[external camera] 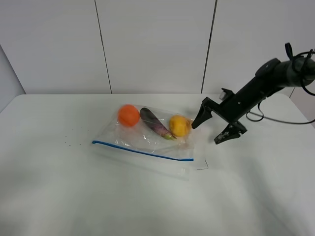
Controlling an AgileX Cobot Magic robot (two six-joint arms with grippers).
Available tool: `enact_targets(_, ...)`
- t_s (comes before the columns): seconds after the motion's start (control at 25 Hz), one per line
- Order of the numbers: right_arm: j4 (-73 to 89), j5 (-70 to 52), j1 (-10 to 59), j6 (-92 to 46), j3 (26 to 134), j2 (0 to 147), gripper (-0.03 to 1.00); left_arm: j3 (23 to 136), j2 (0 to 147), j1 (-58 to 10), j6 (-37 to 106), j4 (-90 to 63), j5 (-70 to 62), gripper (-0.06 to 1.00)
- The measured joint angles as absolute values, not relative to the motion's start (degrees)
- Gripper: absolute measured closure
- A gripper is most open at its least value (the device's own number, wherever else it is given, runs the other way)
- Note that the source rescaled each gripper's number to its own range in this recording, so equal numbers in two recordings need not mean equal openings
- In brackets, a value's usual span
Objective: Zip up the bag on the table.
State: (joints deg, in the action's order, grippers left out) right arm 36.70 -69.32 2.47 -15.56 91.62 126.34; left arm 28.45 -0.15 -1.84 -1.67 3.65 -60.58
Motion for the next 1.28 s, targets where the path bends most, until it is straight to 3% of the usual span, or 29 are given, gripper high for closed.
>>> enact_targets(0.24, 10.2, -69.3, 3.7, -4.3, 101.7, 123.9, -0.03, 28.4, -0.2, -1.8, -1.7, 3.8, -60.6, 0.01)
enact_targets(0.6, 7.1, -69.4, 0.5, -3.6, 99.9, 116.9, -0.03, 28.4, -0.2, -1.8, -1.7, 3.0, -60.6, 0.01)
enact_targets(1.04, 6.8, -69.4, 0.5, -3.8, 75.8, 97.3, -0.03, 28.4, -0.2, -1.8, -1.7, 3.0, -60.6, 0.01)
enact_targets(1.28, 5.4, -69.1, 0.5, -3.8, 56.3, 80.5, -0.03, 28.4, -0.2, -1.8, -1.7, 3.0, -60.6, 0.01)
